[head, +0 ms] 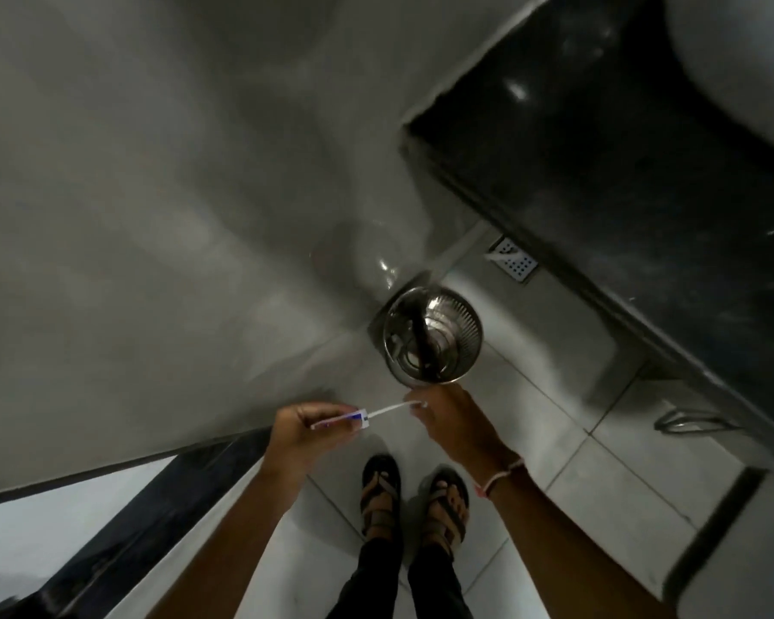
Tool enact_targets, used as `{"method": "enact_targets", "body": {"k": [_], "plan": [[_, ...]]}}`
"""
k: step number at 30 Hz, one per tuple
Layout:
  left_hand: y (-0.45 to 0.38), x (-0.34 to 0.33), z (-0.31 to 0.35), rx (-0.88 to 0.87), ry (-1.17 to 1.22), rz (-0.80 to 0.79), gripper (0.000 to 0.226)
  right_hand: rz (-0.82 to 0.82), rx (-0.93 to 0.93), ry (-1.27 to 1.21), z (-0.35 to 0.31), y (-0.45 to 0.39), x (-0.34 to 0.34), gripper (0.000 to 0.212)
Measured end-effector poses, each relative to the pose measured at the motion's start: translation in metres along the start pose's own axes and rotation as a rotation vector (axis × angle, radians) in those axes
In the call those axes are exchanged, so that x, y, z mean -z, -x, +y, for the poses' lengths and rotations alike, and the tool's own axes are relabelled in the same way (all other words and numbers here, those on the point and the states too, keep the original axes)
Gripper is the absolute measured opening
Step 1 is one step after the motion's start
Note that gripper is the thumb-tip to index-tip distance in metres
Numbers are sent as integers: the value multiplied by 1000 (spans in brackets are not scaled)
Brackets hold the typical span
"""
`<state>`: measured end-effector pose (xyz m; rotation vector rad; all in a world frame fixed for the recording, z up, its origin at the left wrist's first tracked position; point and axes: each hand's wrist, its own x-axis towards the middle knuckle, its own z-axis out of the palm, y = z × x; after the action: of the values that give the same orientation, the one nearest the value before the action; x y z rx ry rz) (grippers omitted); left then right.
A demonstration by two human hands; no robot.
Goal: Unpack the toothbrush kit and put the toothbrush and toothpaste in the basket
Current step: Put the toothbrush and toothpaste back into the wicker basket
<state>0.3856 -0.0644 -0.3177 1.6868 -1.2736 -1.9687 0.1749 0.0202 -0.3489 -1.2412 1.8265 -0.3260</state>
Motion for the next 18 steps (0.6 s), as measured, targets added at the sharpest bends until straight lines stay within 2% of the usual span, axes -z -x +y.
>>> {"method": "enact_targets", "body": {"k": [2,4,6,9,14,18], "plan": [[20,-2,34,-58,-62,-69,19,37,-16,18,-12,23,19,32],[41,-5,70,-122,-92,-86,18,26,-86,-100,-24,45,45,37],[64,-9,111,-169,-88,-68,17,31,-173,-152,-40,68,78,33],[91,-12,168,-280,-112,-45,20,96,-191,-263,-61,101,119,25],[126,-14,247,-403,-9,-80,13,324,-131,-546,-106,160,176,30],[150,-40,294,-526,-52,-95,11,536,-7,-499,-137,200,210,39]]}}
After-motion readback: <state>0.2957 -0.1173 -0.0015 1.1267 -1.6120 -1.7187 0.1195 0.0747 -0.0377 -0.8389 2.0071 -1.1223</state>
